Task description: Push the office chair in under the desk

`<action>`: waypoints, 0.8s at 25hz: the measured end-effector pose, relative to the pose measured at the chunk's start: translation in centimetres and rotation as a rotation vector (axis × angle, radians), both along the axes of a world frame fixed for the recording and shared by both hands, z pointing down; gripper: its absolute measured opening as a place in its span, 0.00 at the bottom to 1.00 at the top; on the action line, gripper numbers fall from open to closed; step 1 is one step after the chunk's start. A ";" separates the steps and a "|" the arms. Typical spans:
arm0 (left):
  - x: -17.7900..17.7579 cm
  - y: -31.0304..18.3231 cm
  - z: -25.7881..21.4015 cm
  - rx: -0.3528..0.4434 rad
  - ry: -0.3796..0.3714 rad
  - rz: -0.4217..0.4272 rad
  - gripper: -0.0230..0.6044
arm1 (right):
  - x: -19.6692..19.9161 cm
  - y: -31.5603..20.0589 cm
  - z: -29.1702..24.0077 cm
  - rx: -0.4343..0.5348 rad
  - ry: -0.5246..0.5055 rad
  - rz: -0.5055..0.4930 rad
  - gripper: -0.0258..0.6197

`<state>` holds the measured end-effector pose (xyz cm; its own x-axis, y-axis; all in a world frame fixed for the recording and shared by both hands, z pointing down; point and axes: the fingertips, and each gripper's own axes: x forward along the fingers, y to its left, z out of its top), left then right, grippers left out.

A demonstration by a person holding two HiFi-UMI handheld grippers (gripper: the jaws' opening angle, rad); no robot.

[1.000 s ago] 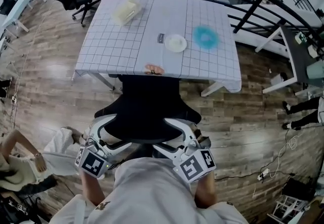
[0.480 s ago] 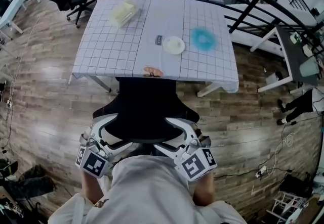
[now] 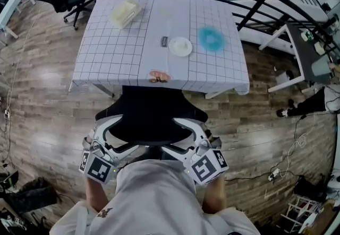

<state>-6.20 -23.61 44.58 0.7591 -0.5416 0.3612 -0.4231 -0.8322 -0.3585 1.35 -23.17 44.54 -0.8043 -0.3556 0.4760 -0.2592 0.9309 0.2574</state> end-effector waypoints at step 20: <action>0.0 -4.8 -0.1 -0.020 0.019 -0.036 0.70 | 0.0 -4.9 -0.1 0.013 -0.009 -0.037 0.62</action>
